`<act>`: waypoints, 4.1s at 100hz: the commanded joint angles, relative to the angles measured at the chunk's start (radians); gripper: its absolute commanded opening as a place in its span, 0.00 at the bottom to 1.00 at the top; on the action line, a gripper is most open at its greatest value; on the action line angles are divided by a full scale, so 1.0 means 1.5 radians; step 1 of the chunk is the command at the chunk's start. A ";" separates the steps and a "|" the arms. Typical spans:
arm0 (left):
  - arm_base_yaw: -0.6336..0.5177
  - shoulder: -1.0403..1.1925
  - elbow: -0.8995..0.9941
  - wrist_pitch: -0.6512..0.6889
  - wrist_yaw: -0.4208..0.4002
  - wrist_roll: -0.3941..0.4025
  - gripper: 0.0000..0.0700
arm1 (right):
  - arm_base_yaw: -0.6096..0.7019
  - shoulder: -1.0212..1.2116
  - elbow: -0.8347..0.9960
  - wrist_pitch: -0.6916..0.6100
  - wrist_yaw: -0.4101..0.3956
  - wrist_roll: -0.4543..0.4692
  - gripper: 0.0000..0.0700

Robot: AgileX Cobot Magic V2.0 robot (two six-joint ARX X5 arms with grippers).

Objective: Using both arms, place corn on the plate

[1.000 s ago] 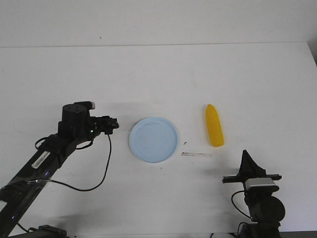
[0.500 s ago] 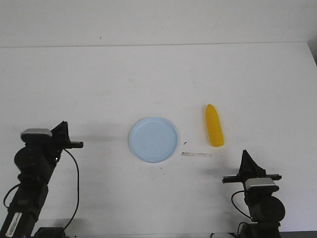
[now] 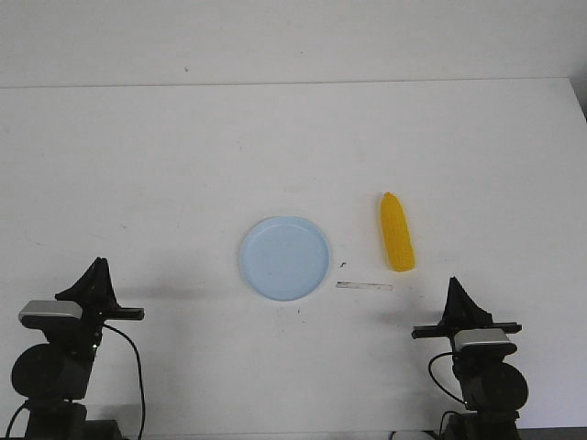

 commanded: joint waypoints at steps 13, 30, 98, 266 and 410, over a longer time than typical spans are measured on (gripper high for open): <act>0.002 -0.048 0.005 0.007 -0.002 0.008 0.00 | 0.001 0.000 -0.001 0.008 0.001 -0.001 0.01; 0.002 -0.080 0.005 0.006 -0.002 0.008 0.00 | 0.001 0.000 -0.001 0.008 0.001 -0.001 0.01; 0.002 -0.088 0.005 0.006 -0.002 0.008 0.00 | 0.001 0.000 -0.001 0.008 0.001 -0.001 0.01; 0.002 -0.088 0.005 0.006 -0.002 0.008 0.00 | 0.061 0.964 0.800 -0.446 0.053 0.071 0.34; 0.002 -0.088 0.005 0.006 -0.002 0.008 0.00 | 0.093 1.214 0.919 -0.571 0.016 0.070 0.46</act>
